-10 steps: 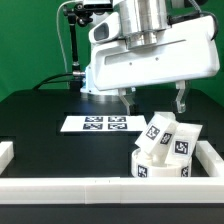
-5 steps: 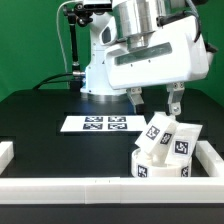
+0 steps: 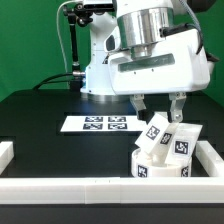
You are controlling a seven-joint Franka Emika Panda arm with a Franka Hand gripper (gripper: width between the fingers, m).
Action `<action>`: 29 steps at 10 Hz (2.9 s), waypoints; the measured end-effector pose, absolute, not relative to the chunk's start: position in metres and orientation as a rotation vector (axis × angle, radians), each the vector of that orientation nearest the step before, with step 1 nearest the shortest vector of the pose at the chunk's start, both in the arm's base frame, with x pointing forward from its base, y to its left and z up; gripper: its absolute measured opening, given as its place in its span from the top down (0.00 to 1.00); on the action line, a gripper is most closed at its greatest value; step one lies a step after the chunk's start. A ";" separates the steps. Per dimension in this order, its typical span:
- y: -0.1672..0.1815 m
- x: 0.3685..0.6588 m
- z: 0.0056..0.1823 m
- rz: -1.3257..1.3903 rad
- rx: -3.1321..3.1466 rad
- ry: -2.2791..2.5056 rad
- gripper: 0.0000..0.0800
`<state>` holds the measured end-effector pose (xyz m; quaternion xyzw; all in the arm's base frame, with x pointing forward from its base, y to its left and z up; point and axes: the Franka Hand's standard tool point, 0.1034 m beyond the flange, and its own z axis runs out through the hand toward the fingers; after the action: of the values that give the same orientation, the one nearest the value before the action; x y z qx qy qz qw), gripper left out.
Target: Assemble stool
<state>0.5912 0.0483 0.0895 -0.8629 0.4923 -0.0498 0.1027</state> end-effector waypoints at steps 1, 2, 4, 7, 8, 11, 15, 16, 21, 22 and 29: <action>0.049 0.591 0.088 -0.145 -2.549 1.452 0.19; 0.049 0.590 0.088 -0.144 -2.553 1.446 0.19; 0.048 0.590 0.085 -0.142 -2.567 1.430 0.22; 0.048 0.590 0.085 -0.146 -2.579 1.408 0.56; 0.048 0.590 0.085 -0.146 -2.582 1.403 0.56; 0.035 0.593 0.086 -0.154 -2.558 1.380 0.56; 0.023 0.598 0.086 -0.193 -2.457 1.413 0.56; 0.023 0.598 0.086 -0.193 -2.457 1.413 0.56; 0.012 0.599 0.087 -0.164 -2.403 1.455 0.56; 0.009 0.599 0.087 -0.167 -2.399 1.450 0.56; -0.008 0.598 0.087 -0.157 -2.315 1.463 0.56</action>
Offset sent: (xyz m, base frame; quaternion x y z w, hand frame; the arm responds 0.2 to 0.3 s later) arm 0.0053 -0.0038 -0.0053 0.0048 -0.0005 -0.0062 1.0000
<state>0.5985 -0.0077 0.0868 -0.8273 0.5227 -0.0561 0.1980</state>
